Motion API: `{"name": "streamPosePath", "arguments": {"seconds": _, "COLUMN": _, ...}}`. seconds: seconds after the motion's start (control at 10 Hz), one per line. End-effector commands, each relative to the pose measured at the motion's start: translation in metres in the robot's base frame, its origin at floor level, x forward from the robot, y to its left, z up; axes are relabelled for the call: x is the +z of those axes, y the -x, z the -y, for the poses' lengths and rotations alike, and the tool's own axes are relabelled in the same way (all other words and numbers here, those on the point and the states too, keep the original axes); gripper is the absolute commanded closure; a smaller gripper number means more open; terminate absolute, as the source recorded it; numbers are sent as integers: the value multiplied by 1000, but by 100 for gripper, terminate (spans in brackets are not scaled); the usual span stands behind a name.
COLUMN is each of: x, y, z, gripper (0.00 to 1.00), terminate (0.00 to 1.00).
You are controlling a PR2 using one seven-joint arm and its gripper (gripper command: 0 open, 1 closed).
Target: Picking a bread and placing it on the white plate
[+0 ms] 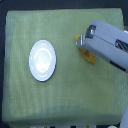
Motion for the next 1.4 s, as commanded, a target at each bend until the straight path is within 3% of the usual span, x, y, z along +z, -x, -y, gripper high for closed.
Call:
{"name": "streamPosePath", "arguments": {"seconds": 0.0, "x": 2, "y": -1, "z": -2, "gripper": 100, "terminate": 0}}
{"name": "streamPosePath", "arguments": {"seconds": 1.3, "x": 22, "y": -22, "z": 13, "gripper": 100, "terminate": 0}}
